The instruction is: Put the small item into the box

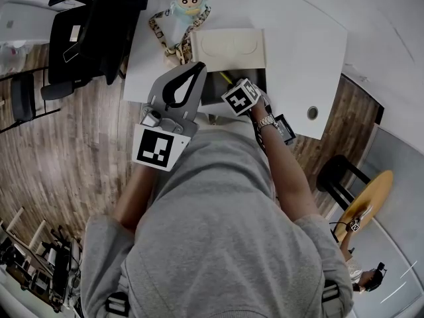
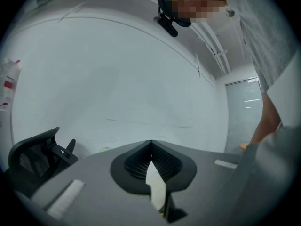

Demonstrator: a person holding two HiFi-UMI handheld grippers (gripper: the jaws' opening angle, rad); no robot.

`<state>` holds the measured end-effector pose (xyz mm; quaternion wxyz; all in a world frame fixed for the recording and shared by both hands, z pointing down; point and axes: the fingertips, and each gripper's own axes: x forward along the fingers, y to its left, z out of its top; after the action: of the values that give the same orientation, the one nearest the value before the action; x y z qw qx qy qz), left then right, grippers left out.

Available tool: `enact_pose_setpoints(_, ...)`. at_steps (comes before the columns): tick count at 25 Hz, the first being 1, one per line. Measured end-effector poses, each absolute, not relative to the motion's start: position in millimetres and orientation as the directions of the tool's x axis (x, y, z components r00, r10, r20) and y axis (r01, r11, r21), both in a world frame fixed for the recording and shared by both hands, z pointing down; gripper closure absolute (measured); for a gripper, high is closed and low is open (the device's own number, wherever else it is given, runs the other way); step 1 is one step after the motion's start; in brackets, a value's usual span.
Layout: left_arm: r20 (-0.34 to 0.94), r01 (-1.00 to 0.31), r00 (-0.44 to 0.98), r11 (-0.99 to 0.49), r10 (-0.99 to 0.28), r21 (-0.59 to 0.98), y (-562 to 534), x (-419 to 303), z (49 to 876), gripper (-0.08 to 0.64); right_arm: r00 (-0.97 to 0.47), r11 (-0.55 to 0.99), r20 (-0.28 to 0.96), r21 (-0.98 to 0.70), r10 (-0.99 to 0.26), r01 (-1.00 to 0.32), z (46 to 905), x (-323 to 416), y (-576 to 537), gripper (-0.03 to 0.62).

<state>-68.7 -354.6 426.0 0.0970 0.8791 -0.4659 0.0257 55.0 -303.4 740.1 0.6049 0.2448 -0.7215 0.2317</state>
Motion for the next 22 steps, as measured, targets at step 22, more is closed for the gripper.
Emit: enact_pose_setpoints(22,0.131,-0.824,0.565,-0.549,-0.815,0.139,-352.6,-67.0,424.7,0.557,-0.181,0.755,0.98,-0.059,-0.079,-0.653,733.3,54.5,-305.2,0.488)
